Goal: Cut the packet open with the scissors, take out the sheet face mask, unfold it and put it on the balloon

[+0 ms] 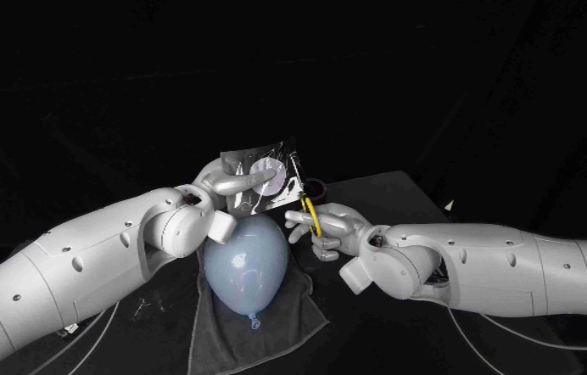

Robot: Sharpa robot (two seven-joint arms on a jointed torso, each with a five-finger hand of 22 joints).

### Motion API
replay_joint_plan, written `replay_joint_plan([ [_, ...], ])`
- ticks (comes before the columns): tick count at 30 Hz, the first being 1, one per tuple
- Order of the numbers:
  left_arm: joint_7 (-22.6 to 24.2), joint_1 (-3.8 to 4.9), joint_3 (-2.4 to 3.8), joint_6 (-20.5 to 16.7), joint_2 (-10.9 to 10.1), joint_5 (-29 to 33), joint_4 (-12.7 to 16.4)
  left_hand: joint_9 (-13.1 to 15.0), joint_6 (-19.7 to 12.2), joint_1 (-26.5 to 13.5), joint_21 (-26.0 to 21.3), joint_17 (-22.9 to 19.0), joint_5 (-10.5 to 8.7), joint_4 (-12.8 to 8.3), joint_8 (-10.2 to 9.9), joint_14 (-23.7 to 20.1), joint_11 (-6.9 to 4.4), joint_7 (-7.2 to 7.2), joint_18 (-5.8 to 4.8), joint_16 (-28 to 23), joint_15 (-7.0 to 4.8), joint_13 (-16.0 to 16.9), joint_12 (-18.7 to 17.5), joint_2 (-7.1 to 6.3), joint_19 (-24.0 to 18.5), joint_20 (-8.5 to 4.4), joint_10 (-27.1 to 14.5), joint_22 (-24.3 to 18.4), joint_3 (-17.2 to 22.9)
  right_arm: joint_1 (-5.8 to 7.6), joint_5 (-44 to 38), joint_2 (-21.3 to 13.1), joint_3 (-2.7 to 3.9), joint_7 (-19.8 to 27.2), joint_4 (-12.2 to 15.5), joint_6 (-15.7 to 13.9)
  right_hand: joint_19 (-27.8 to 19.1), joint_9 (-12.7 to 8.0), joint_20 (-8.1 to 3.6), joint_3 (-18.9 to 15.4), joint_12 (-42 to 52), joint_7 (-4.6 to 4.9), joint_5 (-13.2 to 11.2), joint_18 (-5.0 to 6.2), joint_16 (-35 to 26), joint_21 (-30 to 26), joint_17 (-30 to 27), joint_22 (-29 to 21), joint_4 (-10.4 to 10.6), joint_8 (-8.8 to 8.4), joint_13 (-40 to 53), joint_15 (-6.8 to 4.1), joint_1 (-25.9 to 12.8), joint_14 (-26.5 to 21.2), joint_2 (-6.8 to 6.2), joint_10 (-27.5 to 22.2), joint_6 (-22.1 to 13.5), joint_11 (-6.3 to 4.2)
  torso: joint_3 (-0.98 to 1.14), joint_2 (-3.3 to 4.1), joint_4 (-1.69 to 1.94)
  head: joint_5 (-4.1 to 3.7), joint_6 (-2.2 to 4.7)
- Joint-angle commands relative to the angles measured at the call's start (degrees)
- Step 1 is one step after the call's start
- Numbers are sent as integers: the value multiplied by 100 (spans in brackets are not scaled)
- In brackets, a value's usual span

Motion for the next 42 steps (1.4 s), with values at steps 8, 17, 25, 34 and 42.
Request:
replay_joint_plan([
  [8, 16, -14, -4, 146, -9, 53, 38, 8, 33, -39, -32, -7, 17, -48, 14, 52, 18, 8, 83, -39, -5, -8, -17, 40, 2, 20, 39, -10, 15, 18, -25, 22, 19, 206, 9, 134, -387, -227, 424, -167, -830, 500, -15, 107, -140, -591, -382, 292, -159, -700, -552, 448, -121, 172, -212, -880, -804, 317, -2, -1, 1, 6, 27],
  [17, 9, -20, -3, 203, -47, 110, 101, 9, 34, -42, -30, -6, 17, -53, 16, 58, 17, 9, 86, -37, -7, -7, -15, 43, 6, 19, 43, -8, 17, 18, -107, 13, 21, 179, 6, 226, -571, -319, 550, -169, -1027, 616, -13, 186, -203, -872, -560, 88, -335, -862, -844, 549, -77, 111, -260, -1131, -1002, 432, 3, 0, 0, 12, 44],
  [25, 39, -22, -4, 161, -70, -3, 73, 10, 34, -44, -29, -5, 17, -58, 16, 62, 17, 10, 88, -36, -8, -6, -14, 45, 9, 18, 46, -7, 20, 20, -100, -23, 28, 201, 95, 265, -760, -371, 616, -172, -1121, 691, -13, 256, -277, -1171, -743, -138, -267, -919, -1062, 614, -368, 43, -371, -1331, -1145, 506, 4, -3, -2, 12, 43],
  [34, 99, -30, -5, 149, -81, -259, 43, 10, 33, -46, -28, -5, 17, -62, 17, 62, 17, 9, 88, -37, -8, -7, -14, 45, 10, 18, 46, -6, 21, 84, -79, -64, 47, 191, 159, 258, -786, -388, 634, -166, -1130, 710, -13, 267, -282, -1217, -763, -187, -203, -927, -1139, 631, -499, 34, -393, -1380, -1191, 526, -2, -3, 2, 10, 58],
  [42, 159, -43, -5, 179, -85, -402, 46, 11, 33, -49, -28, -6, 17, -67, 17, 62, 18, 9, 88, -38, -7, -7, -15, 45, 11, 18, 45, -6, 23, 193, -53, -83, 52, 169, 137, 237, -794, -391, 636, -165, -1128, 712, -13, 270, -282, -1231, -764, -199, -189, -926, -1150, 633, -522, 34, -394, -1383, -1195, 528, -6, -4, 1, 0, 107],
])
